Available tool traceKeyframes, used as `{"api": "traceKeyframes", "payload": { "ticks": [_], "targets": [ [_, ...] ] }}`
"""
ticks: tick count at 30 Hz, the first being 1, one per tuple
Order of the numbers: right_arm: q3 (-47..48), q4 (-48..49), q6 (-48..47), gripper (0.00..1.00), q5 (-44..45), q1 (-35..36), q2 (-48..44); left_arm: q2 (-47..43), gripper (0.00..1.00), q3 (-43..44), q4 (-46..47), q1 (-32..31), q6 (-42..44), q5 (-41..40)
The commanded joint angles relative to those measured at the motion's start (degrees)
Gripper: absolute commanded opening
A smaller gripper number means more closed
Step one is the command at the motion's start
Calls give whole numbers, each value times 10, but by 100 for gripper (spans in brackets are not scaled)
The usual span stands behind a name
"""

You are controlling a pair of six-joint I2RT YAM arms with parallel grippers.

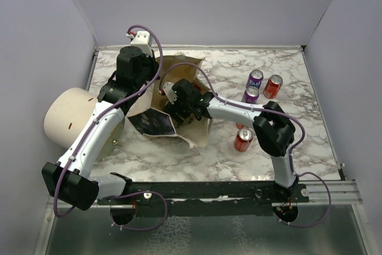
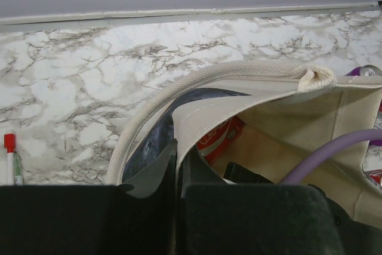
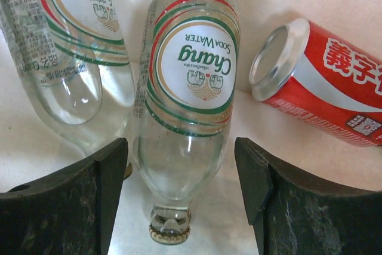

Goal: Take the beverage out of the canvas bag
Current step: Take out the drink from the canvas bag.

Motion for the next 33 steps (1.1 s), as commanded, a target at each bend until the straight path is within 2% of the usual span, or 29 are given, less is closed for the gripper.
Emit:
{"api": "traceKeyframes", "payload": {
  "ticks": [1, 4, 7, 17, 26, 30, 33],
  "targets": [
    [23, 6, -6, 69, 10, 0, 33, -10, 0, 6, 22, 1, -3, 11],
    [28, 11, -4, 65, 1, 0, 42, -10, 0, 5, 23, 1, -3, 9],
    [34, 9, 8, 64, 14, 0, 53, -12, 0, 3, 24, 1, -2, 8],
    [81, -63, 61, 71, 55, 0, 108, -9, 0, 3, 28, 1, -4, 10],
    [76, -58, 63, 73, 42, 0, 115, -8, 0, 3, 28, 1, -1, 6],
    [88, -44, 52, 70, 44, 0, 119, -4, 0, 9, 25, 1, -1, 9],
    [94, -29, 34, 62, 36, 0, 117, -3, 0, 10, 24, 1, 1, 7]
  ]
}}
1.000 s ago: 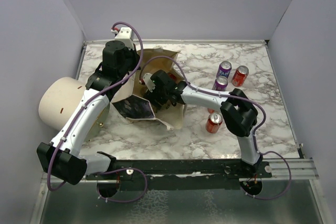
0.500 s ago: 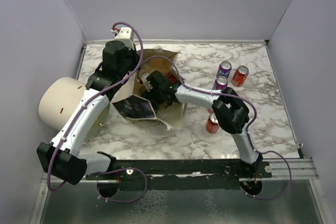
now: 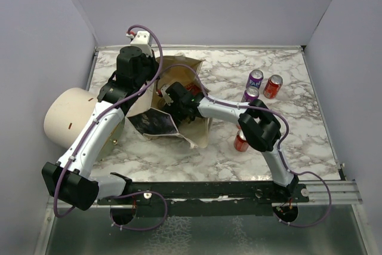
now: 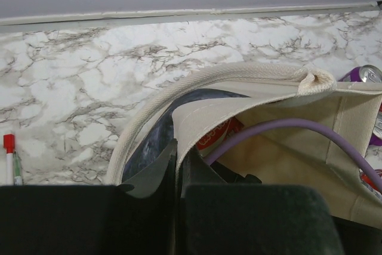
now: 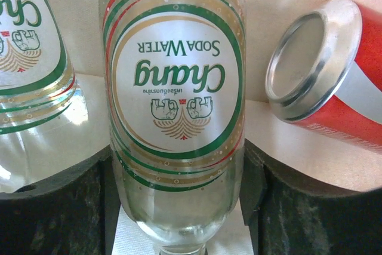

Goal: Take the beverage out of the canvas bag
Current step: Take out the drink from the canvas bag.

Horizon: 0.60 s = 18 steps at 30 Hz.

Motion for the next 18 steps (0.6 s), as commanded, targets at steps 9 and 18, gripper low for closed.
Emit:
{"api": "traceKeyframes", "payload": {
  "ticks": [9, 18],
  "targets": [
    [28, -2, -44, 30, -8, 0, -31, -9, 0, 6, 23, 1, 3, 2],
    [10, -5, -39, 2, -30, 0, -88, -12, 0, 2, 22, 1, 5, -4]
  ]
}}
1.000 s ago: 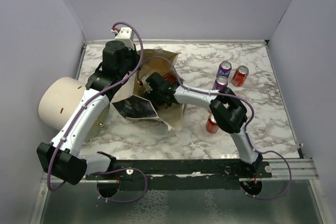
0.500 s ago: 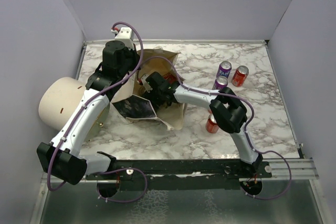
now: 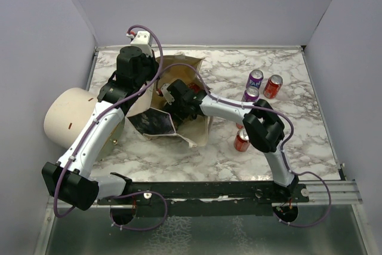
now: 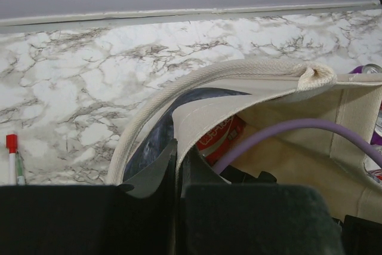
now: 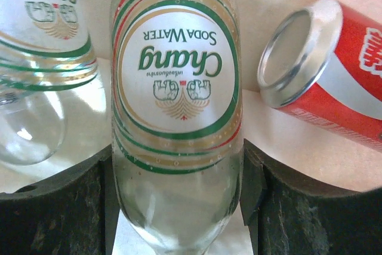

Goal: Take the beverage out of the canvas bag
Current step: Take out the drink from the canvas bag.

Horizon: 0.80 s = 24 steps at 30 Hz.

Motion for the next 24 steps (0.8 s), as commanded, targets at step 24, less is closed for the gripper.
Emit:
{"api": "traceKeyframes", "payload": {
  "ticks": [24],
  "targets": [
    [-37, 36, 32, 2, -79, 0, -194, -19, 0, 0, 21, 1, 0, -13]
  ]
}}
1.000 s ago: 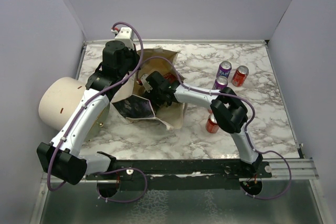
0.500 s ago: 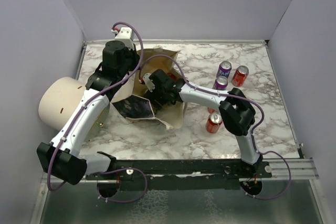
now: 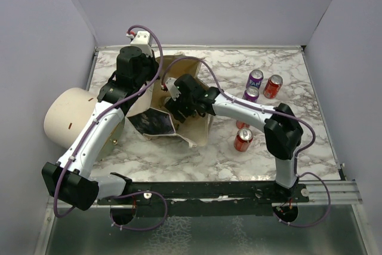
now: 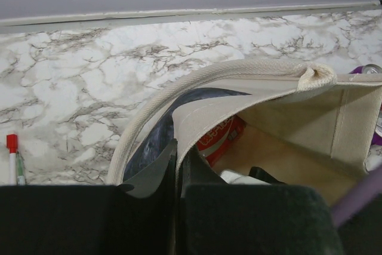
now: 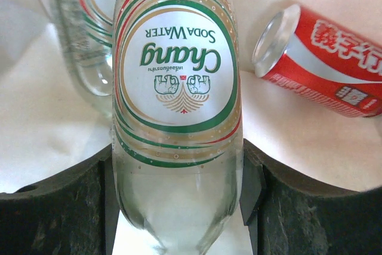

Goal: Take the beverage out of the canvas bag
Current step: Take out the drink from the canvas bag.

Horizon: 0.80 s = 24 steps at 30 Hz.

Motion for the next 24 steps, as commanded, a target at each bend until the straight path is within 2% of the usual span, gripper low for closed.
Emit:
{"api": "traceKeyframes", "payload": {
  "ticks": [1, 7, 17, 24],
  "targets": [
    [8, 47, 18, 2, -32, 0, -95, -19, 0, 0, 21, 1, 0, -14],
    [-19, 7, 36, 2, -15, 0, -150, -23, 0, -5, 24, 1, 1, -19],
    [-86, -30, 16, 2, -48, 0, -297, -24, 0, -12, 25, 1, -1, -22],
    [-70, -110, -5, 2, -50, 0, -391, -28, 0, -18, 23, 1, -2, -26]
  ]
}}
